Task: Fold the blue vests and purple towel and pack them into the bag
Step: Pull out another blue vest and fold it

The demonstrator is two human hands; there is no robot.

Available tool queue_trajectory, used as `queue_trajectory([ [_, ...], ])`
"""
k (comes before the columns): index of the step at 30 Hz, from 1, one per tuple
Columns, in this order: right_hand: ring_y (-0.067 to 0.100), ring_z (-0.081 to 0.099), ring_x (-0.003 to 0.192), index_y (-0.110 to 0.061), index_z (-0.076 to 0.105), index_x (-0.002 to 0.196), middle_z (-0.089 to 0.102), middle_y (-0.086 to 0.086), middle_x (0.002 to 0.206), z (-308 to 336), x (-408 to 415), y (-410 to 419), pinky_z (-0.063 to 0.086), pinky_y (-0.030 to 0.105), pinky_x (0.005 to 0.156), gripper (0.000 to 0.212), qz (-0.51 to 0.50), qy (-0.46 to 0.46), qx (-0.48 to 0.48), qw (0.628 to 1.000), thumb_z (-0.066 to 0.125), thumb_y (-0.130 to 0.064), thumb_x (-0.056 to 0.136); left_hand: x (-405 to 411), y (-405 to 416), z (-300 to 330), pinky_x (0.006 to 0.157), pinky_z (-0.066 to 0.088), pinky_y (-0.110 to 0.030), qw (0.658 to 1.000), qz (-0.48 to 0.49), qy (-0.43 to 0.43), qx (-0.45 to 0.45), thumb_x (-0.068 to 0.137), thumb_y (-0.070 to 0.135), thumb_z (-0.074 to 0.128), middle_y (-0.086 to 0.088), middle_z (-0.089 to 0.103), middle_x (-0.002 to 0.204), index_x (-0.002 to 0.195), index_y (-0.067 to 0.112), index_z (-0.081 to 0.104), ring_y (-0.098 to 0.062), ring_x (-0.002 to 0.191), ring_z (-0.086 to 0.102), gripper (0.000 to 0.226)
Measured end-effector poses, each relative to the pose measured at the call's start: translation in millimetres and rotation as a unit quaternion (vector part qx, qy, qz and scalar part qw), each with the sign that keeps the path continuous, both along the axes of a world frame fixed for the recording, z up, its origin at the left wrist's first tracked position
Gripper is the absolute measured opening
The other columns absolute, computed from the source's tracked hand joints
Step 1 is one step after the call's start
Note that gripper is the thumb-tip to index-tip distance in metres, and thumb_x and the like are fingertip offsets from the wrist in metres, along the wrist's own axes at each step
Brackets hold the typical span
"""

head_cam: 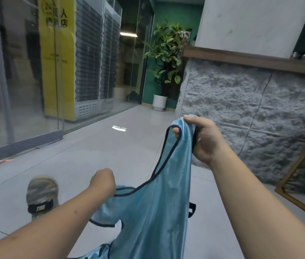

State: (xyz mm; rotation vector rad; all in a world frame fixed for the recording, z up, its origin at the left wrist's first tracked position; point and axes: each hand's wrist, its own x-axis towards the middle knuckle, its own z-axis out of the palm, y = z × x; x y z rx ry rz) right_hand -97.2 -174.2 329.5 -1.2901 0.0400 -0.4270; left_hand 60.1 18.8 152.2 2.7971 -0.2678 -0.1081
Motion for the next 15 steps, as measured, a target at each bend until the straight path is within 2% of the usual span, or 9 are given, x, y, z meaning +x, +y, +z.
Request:
queue_trajectory([
  [2, 0.025, 0.070, 0.064, -0.001, 0.057, 0.098, 0.067, 0.017, 0.074, 6, -4, 2, 0.059, 0.031, 0.061, 0.006, -0.004, -0.012, -0.016, 1.000, 0.056, -0.007, 0.098, 1, 7, -4, 0.062, 0.044, -0.023, 0.999, -0.007, 0.025, 0.034, 0.085, 0.002, 0.054, 0.001, 0.052, 0.080, 0.074, 0.016, 0.046, -0.019, 0.076, 0.057, 0.020],
  [4, 0.027, 0.069, 0.066, -0.001, 0.061, 0.091, 0.067, 0.017, 0.076, 8, -8, 2, 0.059, 0.033, 0.064, 0.011, 0.003, -0.020, -0.037, 0.999, 0.057, -0.007, 0.098, -1, 10, -4, 0.059, 0.043, -0.023, 0.999, -0.013, 0.030, 0.030, 0.084, 0.006, 0.051, 0.002, 0.054, 0.079, 0.075, 0.016, 0.047, -0.019, 0.074, 0.058, 0.015],
  [6, 0.033, 0.068, 0.074, 0.001, 0.066, 0.091, 0.067, 0.021, 0.083, 7, -10, 0, 0.059, 0.039, 0.074, 0.014, 0.004, -0.011, -0.056, 0.998, 0.065, -0.013, 0.093, -3, 10, 1, 0.058, 0.043, -0.023, 0.999, -0.008, 0.027, -0.022, 0.087, 0.008, 0.049, 0.001, 0.058, 0.077, 0.077, 0.016, 0.050, -0.016, 0.066, 0.056, 0.013],
  [9, 0.039, 0.065, 0.094, 0.011, 0.066, 0.114, 0.066, 0.028, 0.103, 4, -11, 0, 0.054, 0.053, 0.093, 0.040, -0.006, 0.011, -0.054, 0.998, 0.075, -0.018, 0.087, 0, 5, 9, 0.054, 0.037, -0.024, 0.987, 0.015, 0.049, -0.152, 0.092, 0.012, 0.046, -0.002, 0.060, 0.071, 0.072, 0.012, 0.051, -0.020, 0.061, 0.055, 0.020],
  [10, 0.040, 0.065, 0.096, 0.015, 0.063, 0.120, 0.066, 0.029, 0.105, 4, -12, 0, 0.053, 0.055, 0.095, 0.045, -0.010, 0.011, -0.053, 0.999, 0.074, -0.016, 0.089, 2, 2, 12, 0.055, 0.036, -0.025, 0.973, 0.025, 0.068, -0.220, 0.093, 0.015, 0.046, -0.003, 0.059, 0.070, 0.071, 0.011, 0.051, -0.023, 0.062, 0.054, 0.023],
  [12, 0.039, 0.065, 0.097, 0.019, 0.058, 0.123, 0.067, 0.029, 0.107, 2, -12, -2, 0.053, 0.053, 0.095, 0.048, -0.013, 0.010, -0.058, 0.998, 0.072, -0.015, 0.092, 1, 1, 17, 0.061, 0.038, -0.028, 0.922, 0.048, 0.128, -0.363, 0.096, 0.026, 0.048, -0.009, 0.058, 0.072, 0.075, 0.008, 0.052, -0.027, 0.066, 0.054, 0.028],
  [15, 0.035, 0.068, 0.090, 0.018, 0.060, 0.122, 0.069, 0.026, 0.104, 0, -13, -6, 0.057, 0.046, 0.087, 0.045, -0.015, 0.014, -0.060, 0.998, 0.071, -0.014, 0.093, 3, 0, 29, 0.072, 0.051, -0.038, 0.835, 0.076, 0.207, -0.504, 0.092, 0.049, 0.051, -0.017, 0.070, 0.089, 0.098, 0.002, 0.066, -0.033, 0.079, 0.066, 0.049],
])
